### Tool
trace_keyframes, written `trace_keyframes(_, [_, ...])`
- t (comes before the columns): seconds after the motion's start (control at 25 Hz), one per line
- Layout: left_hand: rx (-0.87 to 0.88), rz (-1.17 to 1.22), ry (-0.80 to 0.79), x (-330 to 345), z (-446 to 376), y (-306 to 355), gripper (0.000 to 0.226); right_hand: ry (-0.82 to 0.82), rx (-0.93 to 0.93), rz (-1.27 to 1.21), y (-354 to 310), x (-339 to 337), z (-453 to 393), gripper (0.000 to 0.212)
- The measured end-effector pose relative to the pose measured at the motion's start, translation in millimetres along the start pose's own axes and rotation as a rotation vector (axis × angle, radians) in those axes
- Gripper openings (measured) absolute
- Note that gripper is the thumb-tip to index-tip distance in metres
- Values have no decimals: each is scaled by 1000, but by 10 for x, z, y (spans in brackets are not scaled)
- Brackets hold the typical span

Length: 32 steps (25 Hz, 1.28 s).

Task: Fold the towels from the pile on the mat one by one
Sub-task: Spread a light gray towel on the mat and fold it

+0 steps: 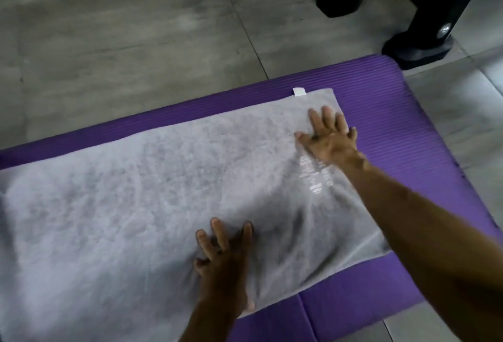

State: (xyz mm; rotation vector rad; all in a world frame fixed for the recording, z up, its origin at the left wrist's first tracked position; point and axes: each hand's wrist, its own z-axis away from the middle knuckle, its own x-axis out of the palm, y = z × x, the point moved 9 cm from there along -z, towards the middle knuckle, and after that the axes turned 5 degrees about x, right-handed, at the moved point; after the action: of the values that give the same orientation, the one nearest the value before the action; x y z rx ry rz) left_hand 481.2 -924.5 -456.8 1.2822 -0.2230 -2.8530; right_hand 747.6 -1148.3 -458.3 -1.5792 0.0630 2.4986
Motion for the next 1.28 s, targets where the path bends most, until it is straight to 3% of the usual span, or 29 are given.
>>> trace_keyframes(0.08, [18, -37, -16, -26, 12, 9, 139, 35, 145, -15, 219, -342, -240, 72])
trace_keyframes(0.12, [23, -27, -11, -48, 25, 18, 141, 109, 112, -6, 181, -407, -150, 70])
trace_keyframes(0.2, [28, 11, 0, -40, 43, 1, 140, 268, -132, -64, -166, -263, 499, 64])
trace_keyframes(0.28, [18, 23, 14, -50, 51, -26, 138, 222, -385, -99, -344, 316, 1488, 61])
trace_keyframes(0.36, [17, 70, 19, -3, 113, -72, 133, 168, -524, 22, -225, 883, 2287, 60])
trace_keyframes(0.44, [123, 171, 53, -38, 123, -25, 113, 170, -451, 104, 82, 1041, 2430, 64])
trace_keyframes(0.52, [186, 384, 311, -261, 298, -323, 71, 236, -490, 83, -69, 907, 2435, 63])
trace_keyframes(0.56, [115, 512, 537, -382, 510, -714, 55, 261, -565, 67, -316, 838, 2488, 64])
trace_keyframes(0.64, [-222, 708, 943, -437, 1089, -1814, 43, 259, -718, 52, -906, 839, 2636, 63])
trace_keyframes(0.72, [-604, 772, 1156, -183, 1709, -2887, 37, 231, -849, 18, -1430, 966, 2866, 55])
trace_keyframes(0.76, [-797, 769, 1189, -27, 1991, -3350, 37, 216, -916, 30, -1630, 1062, 2982, 51])
trace_keyframes(0.84, [-1133, 926, 1033, 476, 2318, -4087, 40, 153, -1039, 83, -1938, 1250, 3138, 50])
trace_keyframes(0.92, [-1197, 1193, 833, 851, 2286, -4367, 23, 105, -1111, 124, -2140, 1379, 3244, 59])
trace_keyframes(0.96, [-1154, 1286, 808, 933, 2201, -4413, 10, 101, -1138, 153, -2186, 1445, 3275, 64])
trace_keyframes(1.0, [-1124, 1349, 837, 913, 2161, -4412, 17, 104, -1142, 167, -2206, 1482, 3289, 66])
trace_keyframes(1.12, [-1091, 1452, 1056, 858, 2215, -4404, 20, 104, -1144, 215, -2264, 1511, 3263, 60])
trace_keyframes(1.28, [-1297, 1559, 1530, 992, 2941, -4328, 20, 120, -1210, 296, -2758, 1360, 3224, 29])
